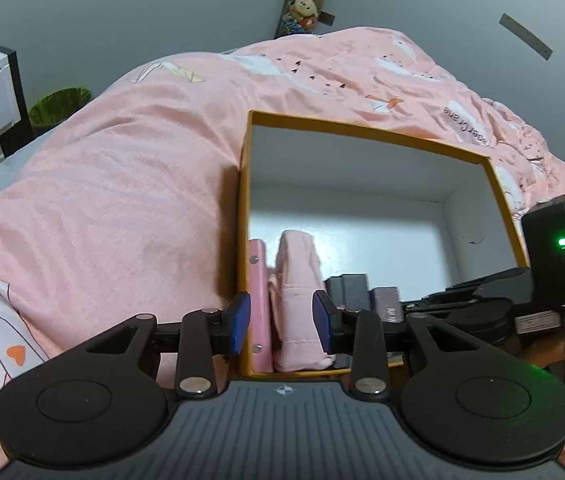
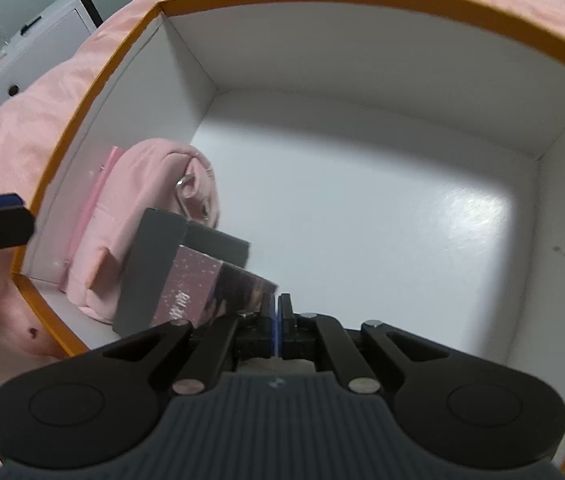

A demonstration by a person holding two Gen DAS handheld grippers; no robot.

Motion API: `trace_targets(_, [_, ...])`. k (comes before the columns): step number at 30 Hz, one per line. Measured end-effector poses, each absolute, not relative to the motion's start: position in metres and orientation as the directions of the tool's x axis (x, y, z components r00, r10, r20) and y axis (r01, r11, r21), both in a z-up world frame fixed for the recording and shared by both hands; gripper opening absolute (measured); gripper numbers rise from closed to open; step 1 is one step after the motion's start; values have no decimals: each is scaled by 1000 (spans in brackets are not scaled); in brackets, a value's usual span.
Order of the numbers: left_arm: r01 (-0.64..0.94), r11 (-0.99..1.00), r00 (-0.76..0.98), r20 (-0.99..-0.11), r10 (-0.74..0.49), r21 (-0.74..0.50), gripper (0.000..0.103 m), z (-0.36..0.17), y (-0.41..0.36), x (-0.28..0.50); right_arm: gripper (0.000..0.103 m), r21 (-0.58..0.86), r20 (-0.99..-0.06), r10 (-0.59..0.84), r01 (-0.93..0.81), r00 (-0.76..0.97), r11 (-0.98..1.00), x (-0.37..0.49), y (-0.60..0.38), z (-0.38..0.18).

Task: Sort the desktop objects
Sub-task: 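Set both boxes upright beside the pink pouch, open both tools and withdraw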

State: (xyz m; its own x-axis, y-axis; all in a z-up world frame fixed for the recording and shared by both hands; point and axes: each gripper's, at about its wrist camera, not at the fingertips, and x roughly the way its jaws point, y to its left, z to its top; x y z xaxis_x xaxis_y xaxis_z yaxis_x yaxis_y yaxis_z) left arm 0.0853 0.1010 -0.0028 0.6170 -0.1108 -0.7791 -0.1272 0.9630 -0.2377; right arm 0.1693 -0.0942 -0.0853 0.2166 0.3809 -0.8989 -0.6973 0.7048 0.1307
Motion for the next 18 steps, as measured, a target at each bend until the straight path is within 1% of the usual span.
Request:
trace_targets(3, [-95,967,629,-768,-125,-235,39,6,93,80,5,78,-883,372,-691,287,719,162,-100,-75])
trace_targets(6, [-49,970,642,-752,-154,-240,39,14,82,71,6,56,-839,401,-675,367,736,153,-114,-55])
trace_targets(10, [16,974,643,-744,-183,-225,39,19,66,62,7,101,-759,474,-639,445,762,134,-143,-23])
trace_targets(12, [32,974,648,-737,-192,-225,39,20,60,55,10,124,-718,505,-626,479,770,118,-159,-5])
trace_targets(16, [49,962,628,-741,-238,-267,39,14,54,49,12,191,-669,549,-598,501,778,98,-178,6])
trace_targets(17, [51,961,617,-748,-245,-272,39,11,52,49,16,208,-662,556,-590,502,780,83,-181,4])
trace_targets(18, [57,959,605,-754,-255,-278,39,7,50,51,24,220,-662,561,-586,498,780,77,-180,2])
